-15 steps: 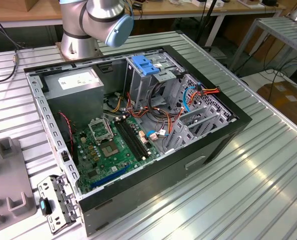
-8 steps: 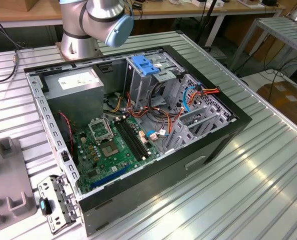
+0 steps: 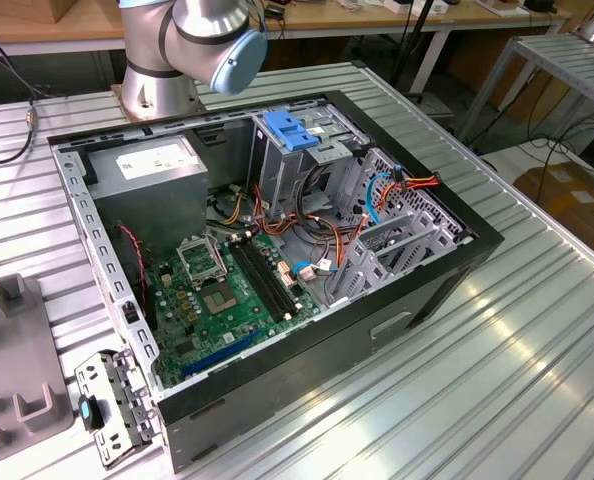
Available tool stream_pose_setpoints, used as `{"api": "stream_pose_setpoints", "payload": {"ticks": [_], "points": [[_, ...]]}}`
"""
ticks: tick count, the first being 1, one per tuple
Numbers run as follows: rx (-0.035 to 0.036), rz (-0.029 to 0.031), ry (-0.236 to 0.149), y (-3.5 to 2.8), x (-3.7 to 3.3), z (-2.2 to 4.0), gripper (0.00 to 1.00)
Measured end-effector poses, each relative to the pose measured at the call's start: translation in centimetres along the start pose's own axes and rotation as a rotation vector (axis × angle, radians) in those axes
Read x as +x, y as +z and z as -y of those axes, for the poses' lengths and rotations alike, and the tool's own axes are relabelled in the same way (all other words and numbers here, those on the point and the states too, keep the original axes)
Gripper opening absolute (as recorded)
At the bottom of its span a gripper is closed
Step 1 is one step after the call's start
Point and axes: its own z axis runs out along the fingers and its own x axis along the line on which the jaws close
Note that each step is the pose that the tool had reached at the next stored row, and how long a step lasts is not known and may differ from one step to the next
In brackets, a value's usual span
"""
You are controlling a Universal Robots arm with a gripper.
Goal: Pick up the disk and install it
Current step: 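Pick up the disk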
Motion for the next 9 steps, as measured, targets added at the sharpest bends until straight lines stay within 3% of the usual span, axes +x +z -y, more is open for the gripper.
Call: {"api": "stream_pose_setpoints", "payload": {"ticks": [9], "points": [[0.0000, 0.0000, 0.000, 0.07, 0.00, 0.00, 0.37]]}}
